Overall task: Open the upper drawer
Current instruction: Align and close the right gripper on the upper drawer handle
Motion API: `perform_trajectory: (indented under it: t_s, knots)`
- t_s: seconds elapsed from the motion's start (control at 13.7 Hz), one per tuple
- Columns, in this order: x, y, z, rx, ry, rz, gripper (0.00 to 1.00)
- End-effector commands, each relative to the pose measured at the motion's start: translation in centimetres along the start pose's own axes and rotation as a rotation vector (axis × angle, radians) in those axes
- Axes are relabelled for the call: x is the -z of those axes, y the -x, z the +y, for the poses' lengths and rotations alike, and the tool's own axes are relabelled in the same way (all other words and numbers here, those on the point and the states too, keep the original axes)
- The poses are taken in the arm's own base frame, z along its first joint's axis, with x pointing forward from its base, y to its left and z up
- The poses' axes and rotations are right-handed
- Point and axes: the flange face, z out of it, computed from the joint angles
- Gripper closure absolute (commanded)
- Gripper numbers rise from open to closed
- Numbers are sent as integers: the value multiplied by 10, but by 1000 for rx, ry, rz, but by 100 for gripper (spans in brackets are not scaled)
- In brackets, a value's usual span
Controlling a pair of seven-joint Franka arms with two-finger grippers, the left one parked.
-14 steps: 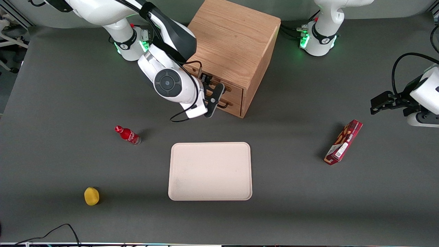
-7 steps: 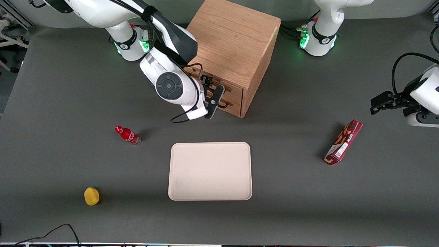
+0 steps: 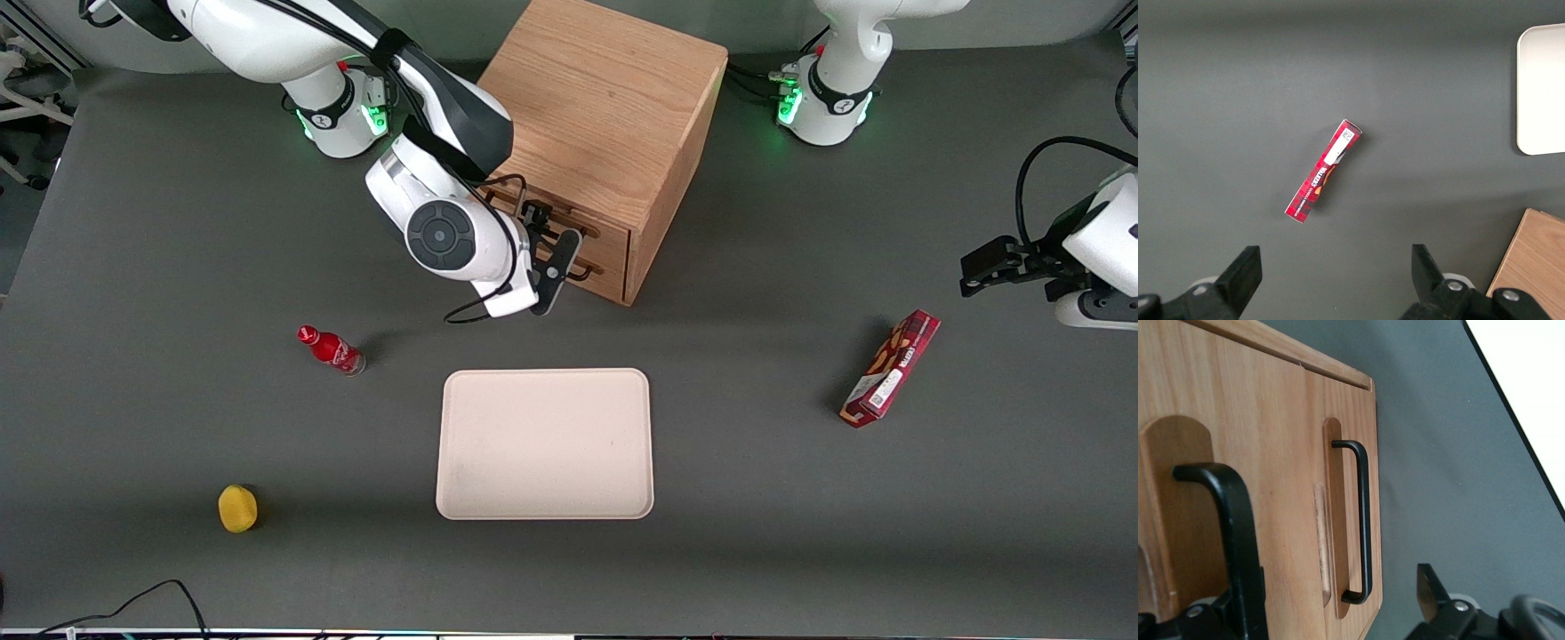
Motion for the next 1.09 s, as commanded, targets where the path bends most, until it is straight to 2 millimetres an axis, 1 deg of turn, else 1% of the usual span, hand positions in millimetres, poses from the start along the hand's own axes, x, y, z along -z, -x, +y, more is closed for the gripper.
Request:
perform_trajectory:
  t_s: [0.0, 0.22, 0.44, 1.02]
  knots:
    - [-8, -5, 12, -11, 29, 8, 0]
    - [-12, -6, 17, -9, 42, 2, 0]
    - [-5, -6, 19, -12, 47, 15, 0]
    - [5, -5, 30, -6, 66, 29, 0]
